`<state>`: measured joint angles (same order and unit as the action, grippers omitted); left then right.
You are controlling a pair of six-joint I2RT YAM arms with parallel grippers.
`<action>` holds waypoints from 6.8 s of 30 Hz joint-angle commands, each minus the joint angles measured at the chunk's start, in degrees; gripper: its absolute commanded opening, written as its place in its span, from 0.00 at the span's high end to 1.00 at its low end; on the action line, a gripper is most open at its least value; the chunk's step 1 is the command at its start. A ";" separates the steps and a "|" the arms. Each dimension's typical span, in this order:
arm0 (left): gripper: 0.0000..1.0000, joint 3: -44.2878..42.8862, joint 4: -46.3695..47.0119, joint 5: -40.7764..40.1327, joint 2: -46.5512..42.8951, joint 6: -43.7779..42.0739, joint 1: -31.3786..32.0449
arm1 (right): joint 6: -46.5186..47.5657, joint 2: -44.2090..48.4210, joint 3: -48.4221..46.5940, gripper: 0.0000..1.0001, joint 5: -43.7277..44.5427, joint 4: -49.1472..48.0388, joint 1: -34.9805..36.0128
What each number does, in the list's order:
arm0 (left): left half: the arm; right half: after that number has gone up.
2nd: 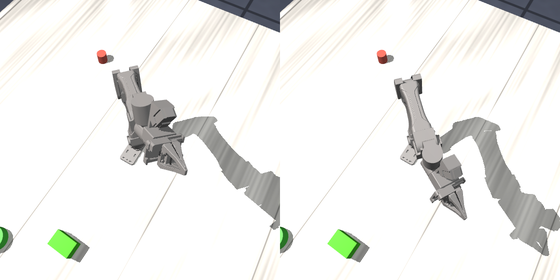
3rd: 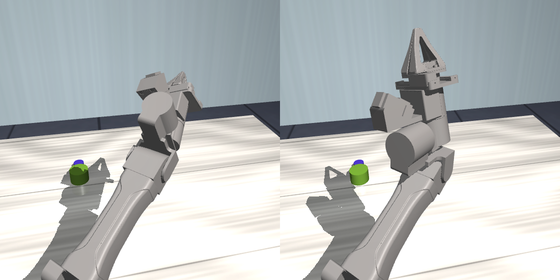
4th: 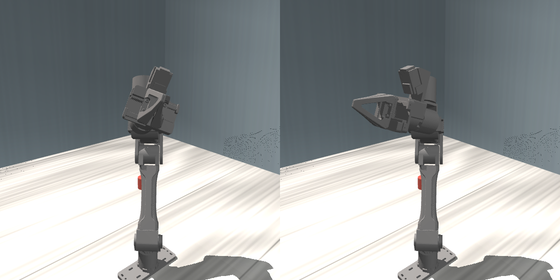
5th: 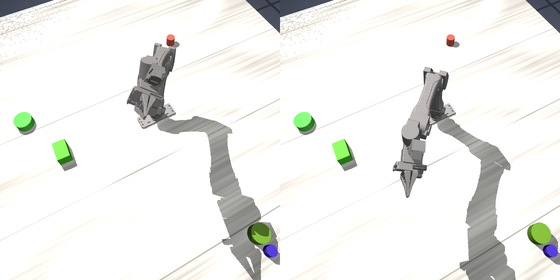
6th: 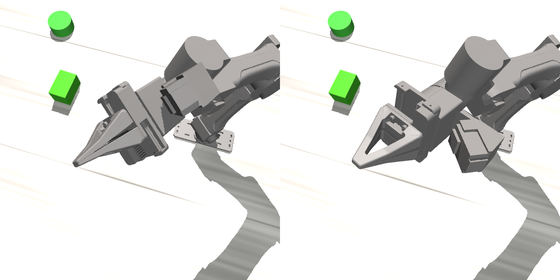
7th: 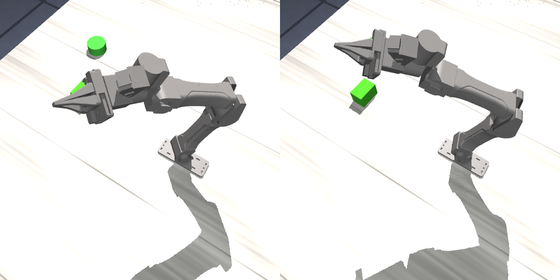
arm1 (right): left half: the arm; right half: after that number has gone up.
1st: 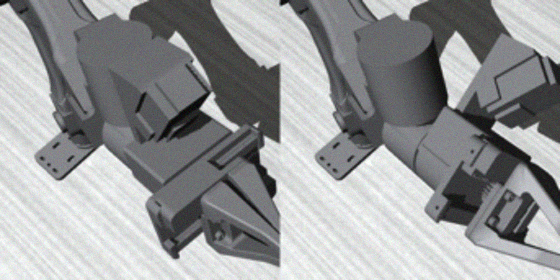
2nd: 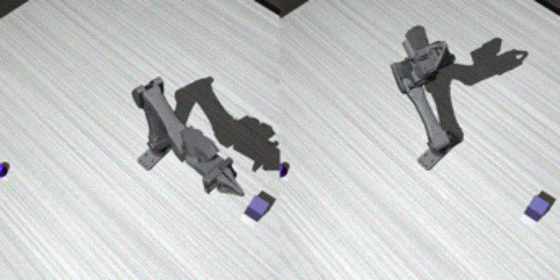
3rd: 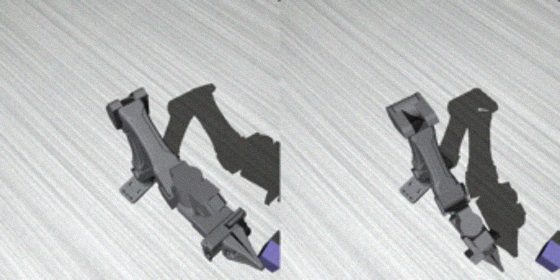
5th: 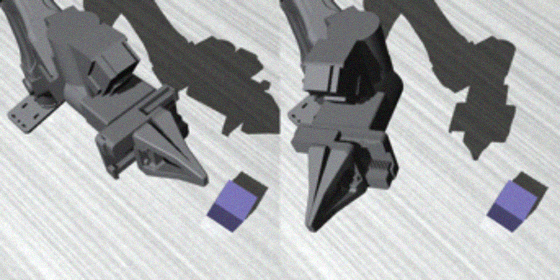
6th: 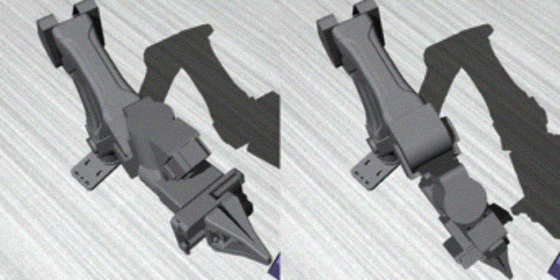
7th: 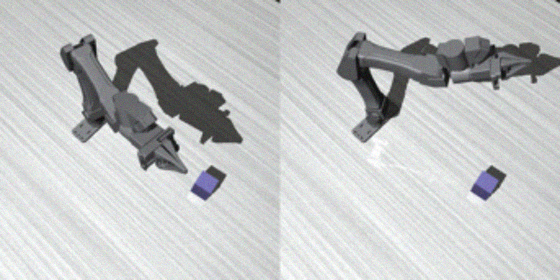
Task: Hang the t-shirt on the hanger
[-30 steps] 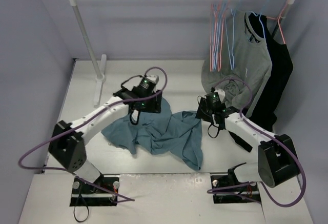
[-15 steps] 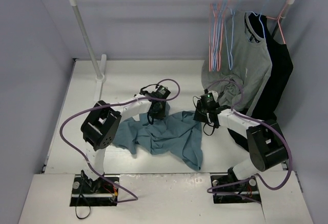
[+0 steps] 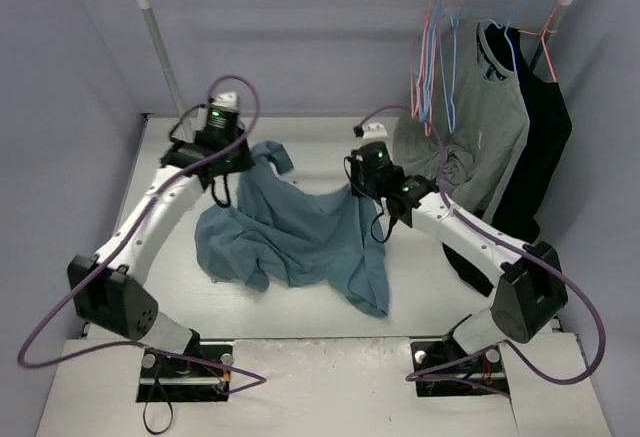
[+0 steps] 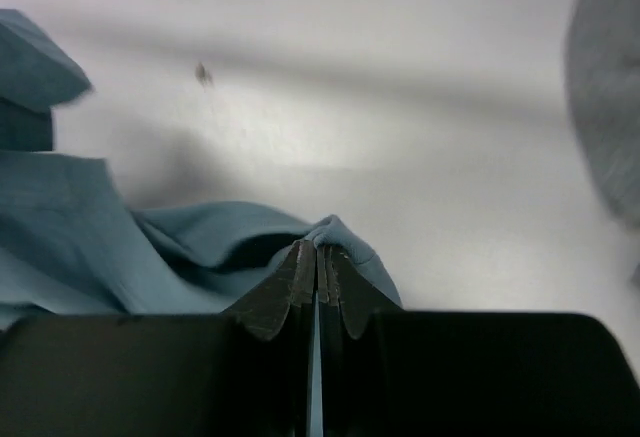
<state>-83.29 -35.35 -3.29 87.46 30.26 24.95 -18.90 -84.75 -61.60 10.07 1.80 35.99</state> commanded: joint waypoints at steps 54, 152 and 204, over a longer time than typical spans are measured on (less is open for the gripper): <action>0.47 31.69 13.56 -4.71 -3.97 7.19 17.33 | 6.77 -3.22 6.32 0.31 -14.02 10.42 -3.47; 0.52 13.76 -2.87 -26.59 11.23 28.01 32.44 | -13.62 33.24 13.35 0.43 24.21 18.06 20.97; 0.42 33.19 -11.75 -20.89 -26.20 24.32 24.36 | 18.37 1.78 -38.94 0.48 3.56 6.81 -11.89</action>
<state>-47.88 -47.13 -26.68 63.11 57.78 50.72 -2.76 -82.65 -96.82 16.62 13.58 27.22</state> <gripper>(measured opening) 0.582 0.541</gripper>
